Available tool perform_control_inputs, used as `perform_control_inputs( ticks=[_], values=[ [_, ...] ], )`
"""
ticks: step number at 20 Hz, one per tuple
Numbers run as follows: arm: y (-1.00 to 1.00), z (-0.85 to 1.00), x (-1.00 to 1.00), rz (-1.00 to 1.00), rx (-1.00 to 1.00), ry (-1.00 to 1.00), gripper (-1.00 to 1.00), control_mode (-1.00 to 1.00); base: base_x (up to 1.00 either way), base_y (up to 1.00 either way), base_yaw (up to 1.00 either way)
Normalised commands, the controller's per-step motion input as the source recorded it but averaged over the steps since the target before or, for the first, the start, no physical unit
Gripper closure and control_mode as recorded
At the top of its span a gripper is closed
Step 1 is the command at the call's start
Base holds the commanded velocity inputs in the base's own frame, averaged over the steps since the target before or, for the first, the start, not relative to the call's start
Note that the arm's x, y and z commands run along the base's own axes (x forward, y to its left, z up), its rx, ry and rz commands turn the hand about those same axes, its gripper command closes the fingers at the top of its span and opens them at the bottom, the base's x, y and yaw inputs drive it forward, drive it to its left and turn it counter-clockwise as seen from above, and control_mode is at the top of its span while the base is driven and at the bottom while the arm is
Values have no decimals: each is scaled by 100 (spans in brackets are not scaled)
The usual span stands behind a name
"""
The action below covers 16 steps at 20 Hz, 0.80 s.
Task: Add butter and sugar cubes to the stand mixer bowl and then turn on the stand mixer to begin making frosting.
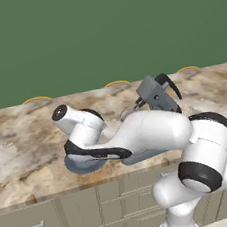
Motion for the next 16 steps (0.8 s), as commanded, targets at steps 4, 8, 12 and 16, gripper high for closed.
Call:
perform_control_inputs(
  ticks=[4, 8, 12, 16],
  values=[
    [-44, 0, 1, -9, -10, -17, 100, -100, 0, 0, 0],
    [-51, 2, 8, -8, -12, -8, 100, -100, 0, 0, 0],
    [-41, 13, 21, -5, -9, -4, 100, -100, 0, 0, 0],
    [-41, 0, 7, 0, -11, -3, 100, -100, 0, 0, 0]
  ],
)
